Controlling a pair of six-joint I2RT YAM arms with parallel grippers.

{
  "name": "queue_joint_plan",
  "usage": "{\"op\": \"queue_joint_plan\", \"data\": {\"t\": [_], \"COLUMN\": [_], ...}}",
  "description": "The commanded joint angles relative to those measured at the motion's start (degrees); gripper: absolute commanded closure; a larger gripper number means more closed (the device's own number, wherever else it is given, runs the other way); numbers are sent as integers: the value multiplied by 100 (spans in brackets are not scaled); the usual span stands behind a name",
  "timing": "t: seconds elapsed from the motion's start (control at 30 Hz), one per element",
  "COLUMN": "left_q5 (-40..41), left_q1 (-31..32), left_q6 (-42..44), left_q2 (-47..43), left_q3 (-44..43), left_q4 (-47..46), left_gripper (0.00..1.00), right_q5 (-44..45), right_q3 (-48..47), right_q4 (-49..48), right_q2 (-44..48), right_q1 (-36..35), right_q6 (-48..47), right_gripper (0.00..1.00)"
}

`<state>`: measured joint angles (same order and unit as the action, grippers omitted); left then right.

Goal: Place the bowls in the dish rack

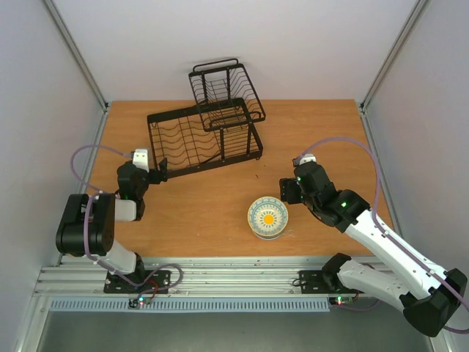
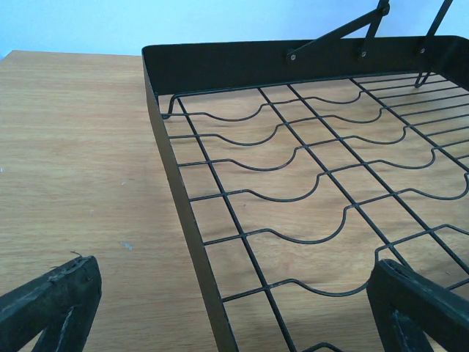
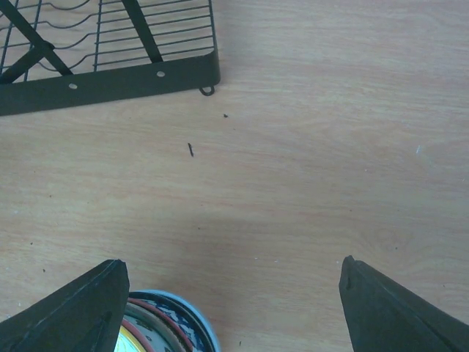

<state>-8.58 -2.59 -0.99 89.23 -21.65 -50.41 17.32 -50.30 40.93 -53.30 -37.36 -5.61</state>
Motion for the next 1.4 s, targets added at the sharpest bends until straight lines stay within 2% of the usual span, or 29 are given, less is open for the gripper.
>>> {"op": "queue_joint_plan", "data": {"t": [0.0,0.13,0.33,0.53,0.7,0.97,1.37], "left_q5": [-2,0,-2,-3,-3,-3,-2], "left_q1": [5,4,11,9,4,5,4], "left_q6": [89,91,90,87,89,91,82], "left_q2": [36,36,34,40,41,37,41], "left_q3": [-103,-103,-103,-103,-103,-103,-103], "left_q4": [-223,-224,-225,-223,-228,-223,-224], "left_gripper": [1,1,1,1,1,1,1], "right_q5": [87,-37,-372,-859,-992,-702,-689], "right_q3": [-26,-135,-276,-400,-507,-586,-500], "right_q4": [56,215,505,732,868,1003,1023], "right_q2": [-50,-183,-151,-110,-452,-1023,-1109], "right_q1": [-59,-60,-104,-173,-273,-578,-629], "right_q6": [13,38,52,11,-48,-34,7], "right_gripper": [19,21,36,56,65,65,71]}}
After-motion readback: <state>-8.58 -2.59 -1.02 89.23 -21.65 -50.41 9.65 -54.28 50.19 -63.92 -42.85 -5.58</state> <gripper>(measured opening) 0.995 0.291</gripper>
